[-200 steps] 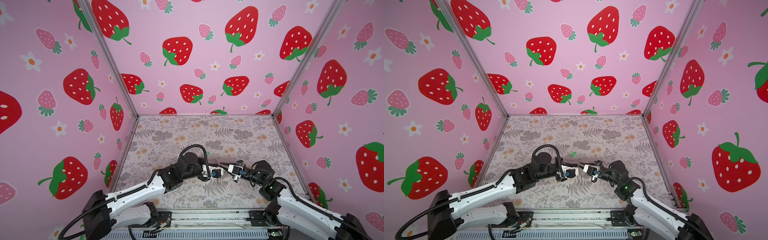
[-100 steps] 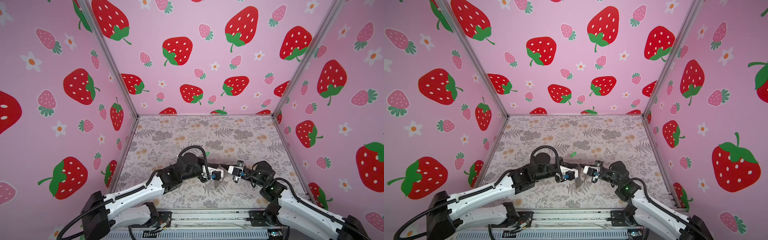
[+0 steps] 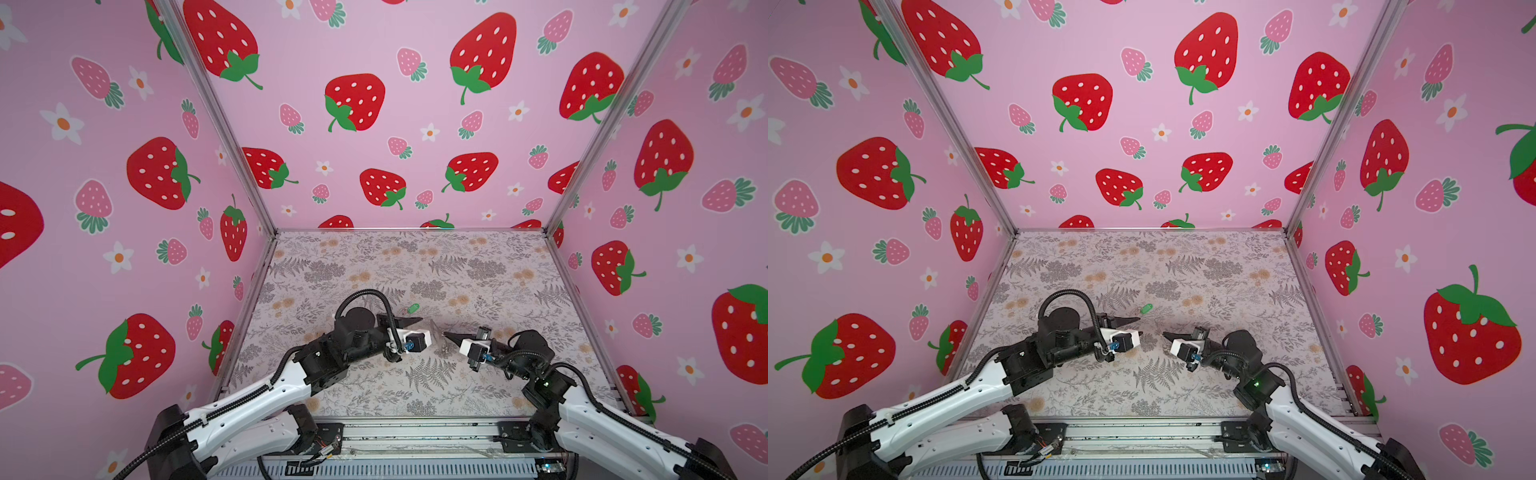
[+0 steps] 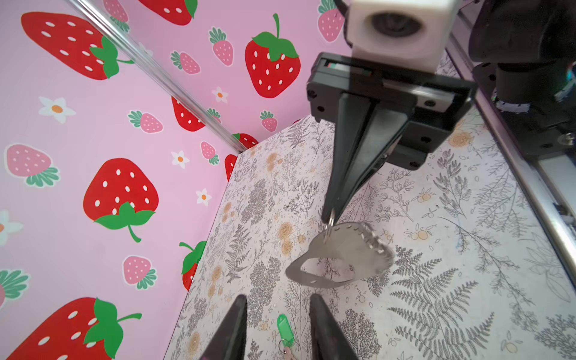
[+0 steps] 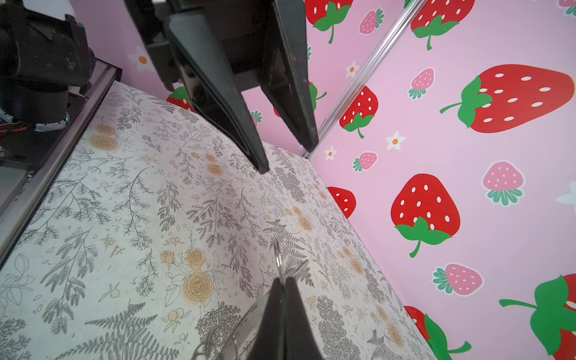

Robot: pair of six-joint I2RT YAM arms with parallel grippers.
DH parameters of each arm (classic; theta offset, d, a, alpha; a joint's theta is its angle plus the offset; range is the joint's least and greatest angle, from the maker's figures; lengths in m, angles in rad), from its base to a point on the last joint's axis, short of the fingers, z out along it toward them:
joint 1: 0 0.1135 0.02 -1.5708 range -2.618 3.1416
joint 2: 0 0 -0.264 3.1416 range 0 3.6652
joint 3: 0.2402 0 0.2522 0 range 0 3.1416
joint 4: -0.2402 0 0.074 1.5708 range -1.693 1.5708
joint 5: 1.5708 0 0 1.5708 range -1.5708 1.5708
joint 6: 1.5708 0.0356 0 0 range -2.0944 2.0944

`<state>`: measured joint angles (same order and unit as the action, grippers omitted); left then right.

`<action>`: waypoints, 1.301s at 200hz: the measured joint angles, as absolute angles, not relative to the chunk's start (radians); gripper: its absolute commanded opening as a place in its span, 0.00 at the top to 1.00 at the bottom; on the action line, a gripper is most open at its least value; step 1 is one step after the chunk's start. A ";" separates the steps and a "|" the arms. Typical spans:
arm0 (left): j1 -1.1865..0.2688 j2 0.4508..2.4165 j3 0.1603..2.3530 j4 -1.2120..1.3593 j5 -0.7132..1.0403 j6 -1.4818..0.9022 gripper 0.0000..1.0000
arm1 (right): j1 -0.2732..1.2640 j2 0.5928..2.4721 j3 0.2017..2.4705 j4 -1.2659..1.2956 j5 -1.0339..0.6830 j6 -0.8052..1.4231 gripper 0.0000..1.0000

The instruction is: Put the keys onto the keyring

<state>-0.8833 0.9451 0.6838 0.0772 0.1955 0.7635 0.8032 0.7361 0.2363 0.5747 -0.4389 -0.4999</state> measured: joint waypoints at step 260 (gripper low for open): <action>-0.891 1.114 0.628 0.340 0.427 0.419 0.86 | 0.803 0.819 0.187 0.859 -0.540 -0.361 1.00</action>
<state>-0.8906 1.1137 0.6285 0.3405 0.4271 0.4194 0.8032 0.8188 0.1875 0.8593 -0.5404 -0.3607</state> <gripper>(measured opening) 0.153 0.040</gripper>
